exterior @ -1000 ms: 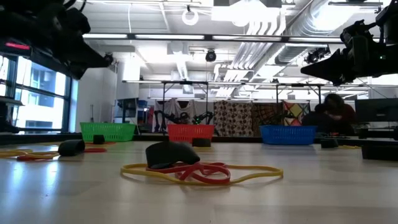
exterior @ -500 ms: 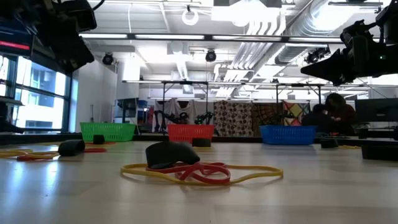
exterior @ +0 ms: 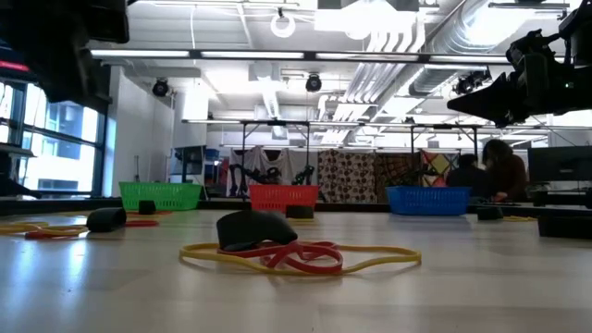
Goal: Sort rubber bands into baskets
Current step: Put the red rubber band into the green bin
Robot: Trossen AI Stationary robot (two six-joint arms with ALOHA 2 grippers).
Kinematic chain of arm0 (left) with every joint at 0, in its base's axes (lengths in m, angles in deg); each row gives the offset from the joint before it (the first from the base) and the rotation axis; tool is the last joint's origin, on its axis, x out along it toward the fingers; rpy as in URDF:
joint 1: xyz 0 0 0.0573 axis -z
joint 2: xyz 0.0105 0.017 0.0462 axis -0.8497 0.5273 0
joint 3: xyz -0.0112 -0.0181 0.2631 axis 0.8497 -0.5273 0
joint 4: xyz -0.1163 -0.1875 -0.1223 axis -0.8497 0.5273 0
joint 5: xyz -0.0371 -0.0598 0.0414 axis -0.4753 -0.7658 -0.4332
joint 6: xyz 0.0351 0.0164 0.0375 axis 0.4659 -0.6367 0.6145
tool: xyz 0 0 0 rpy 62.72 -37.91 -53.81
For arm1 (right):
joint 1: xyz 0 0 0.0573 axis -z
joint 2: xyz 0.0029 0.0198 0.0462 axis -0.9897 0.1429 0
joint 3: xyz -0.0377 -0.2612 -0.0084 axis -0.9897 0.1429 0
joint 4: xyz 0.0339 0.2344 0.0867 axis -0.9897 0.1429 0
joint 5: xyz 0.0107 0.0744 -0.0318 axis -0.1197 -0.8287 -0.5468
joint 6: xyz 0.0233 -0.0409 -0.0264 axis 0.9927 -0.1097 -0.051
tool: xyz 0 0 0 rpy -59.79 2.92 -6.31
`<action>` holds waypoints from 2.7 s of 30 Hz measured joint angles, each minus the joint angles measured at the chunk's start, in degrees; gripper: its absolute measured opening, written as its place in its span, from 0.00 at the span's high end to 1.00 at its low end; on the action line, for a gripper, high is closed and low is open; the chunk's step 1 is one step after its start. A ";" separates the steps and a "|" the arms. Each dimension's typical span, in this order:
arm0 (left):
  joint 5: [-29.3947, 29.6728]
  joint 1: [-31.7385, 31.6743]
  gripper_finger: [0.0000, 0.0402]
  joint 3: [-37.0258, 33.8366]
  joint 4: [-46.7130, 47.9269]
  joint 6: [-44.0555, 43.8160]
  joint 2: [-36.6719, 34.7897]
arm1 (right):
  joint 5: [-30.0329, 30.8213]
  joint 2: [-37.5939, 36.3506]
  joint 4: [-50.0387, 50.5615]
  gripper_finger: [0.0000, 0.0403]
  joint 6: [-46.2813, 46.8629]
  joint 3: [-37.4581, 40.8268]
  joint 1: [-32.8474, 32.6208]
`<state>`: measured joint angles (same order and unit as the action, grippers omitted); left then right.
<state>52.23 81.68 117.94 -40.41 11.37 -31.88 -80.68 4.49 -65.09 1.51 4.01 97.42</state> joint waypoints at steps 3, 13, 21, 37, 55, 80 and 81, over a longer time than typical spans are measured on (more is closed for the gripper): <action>-0.24 4.95 1.00 1.35 0.31 -5.86 3.47 | 0.00 0.00 0.01 1.00 0.01 0.01 0.01; -2.18 20.35 1.00 8.30 6.79 -28.19 13.31 | 0.00 -0.01 0.00 1.00 0.01 0.02 0.02; -5.01 25.96 1.00 9.89 6.93 -41.29 21.84 | 0.00 0.00 0.01 1.00 0.00 0.00 0.02; -8.55 24.00 0.76 9.89 4.31 -45.22 27.80 | 0.00 -0.02 0.00 1.00 0.01 0.01 0.01; -7.42 24.70 0.78 4.05 -2.04 -46.46 27.77 | 0.00 -0.01 0.01 1.00 0.01 0.00 0.02; -10.11 24.70 1.00 2.63 -2.11 -39.58 27.01 | 0.01 -0.01 0.00 1.00 0.01 0.01 0.00; -10.22 24.70 1.00 2.63 -2.13 -39.58 26.56 | 0.00 0.00 0.01 1.00 0.00 0.02 0.02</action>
<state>42.00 106.38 120.58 -42.54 -28.21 -5.32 -80.68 4.49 -65.09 1.51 4.03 97.44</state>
